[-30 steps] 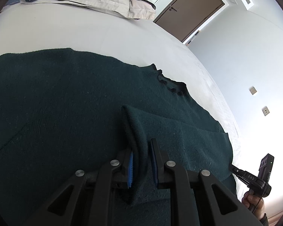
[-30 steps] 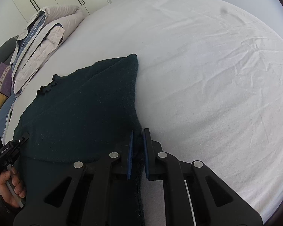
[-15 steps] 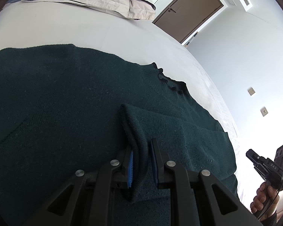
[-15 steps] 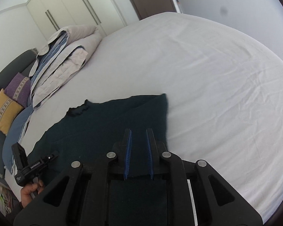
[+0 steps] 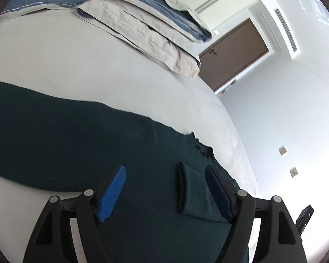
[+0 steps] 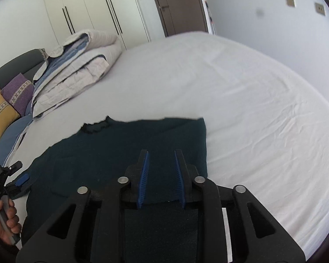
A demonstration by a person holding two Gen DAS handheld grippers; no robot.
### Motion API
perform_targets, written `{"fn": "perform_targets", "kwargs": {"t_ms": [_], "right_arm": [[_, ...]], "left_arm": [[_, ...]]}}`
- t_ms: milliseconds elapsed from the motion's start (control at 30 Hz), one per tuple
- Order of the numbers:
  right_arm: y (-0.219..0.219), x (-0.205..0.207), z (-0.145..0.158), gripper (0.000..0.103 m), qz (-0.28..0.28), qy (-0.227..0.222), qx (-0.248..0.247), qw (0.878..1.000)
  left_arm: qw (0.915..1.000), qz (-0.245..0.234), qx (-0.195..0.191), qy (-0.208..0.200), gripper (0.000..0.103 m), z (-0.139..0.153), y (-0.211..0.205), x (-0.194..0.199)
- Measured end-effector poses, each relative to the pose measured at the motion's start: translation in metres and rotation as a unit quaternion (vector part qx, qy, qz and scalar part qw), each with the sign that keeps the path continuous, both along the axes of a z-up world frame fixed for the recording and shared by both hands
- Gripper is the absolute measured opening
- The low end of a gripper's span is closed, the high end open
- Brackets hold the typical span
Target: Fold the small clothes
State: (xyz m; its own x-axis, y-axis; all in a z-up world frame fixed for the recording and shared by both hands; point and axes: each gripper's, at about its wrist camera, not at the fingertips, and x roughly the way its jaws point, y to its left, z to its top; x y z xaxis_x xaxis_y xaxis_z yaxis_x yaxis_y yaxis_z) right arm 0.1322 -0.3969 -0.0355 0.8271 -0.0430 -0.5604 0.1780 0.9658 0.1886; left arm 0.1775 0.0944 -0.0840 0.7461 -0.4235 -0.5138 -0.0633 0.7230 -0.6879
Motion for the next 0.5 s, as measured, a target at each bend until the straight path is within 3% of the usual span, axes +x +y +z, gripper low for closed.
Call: {"fn": "perform_targets", "kwargs": {"t_ms": [33,67,133,300,400,500], "right_arm": [[0.01,-0.007,0.009,0.084,-0.005,-0.024,-0.007,1.0],[0.019,-0.016,0.018,0.103,-0.009,-0.056,-0.01,0.998],[0.036,-0.025,0.032,0.103,-0.002,-0.092,-0.013,0.996],[0.073,-0.022,0.05,0.103,0.037,-0.083,0.035,0.995],[0.092,-0.024,0.055,0.103,0.053,-0.08,0.067,0.993],[0.11,-0.029,0.056,0.103,0.065,-0.072,0.091,0.991]], "left_arm": [[0.9996,0.026,-0.007,0.003,0.077,-0.001,0.025,-0.015],[0.9986,0.05,-0.016,0.008,0.077,-0.004,0.046,-0.027],[0.9927,0.108,-0.051,0.015,0.077,-0.013,0.097,-0.057],[0.9628,0.253,-0.088,0.037,0.077,-0.033,0.198,-0.117],[0.9451,0.303,-0.111,0.048,0.077,-0.047,0.236,-0.129],[0.9307,0.325,-0.159,0.052,0.077,-0.065,0.261,-0.124]]}}
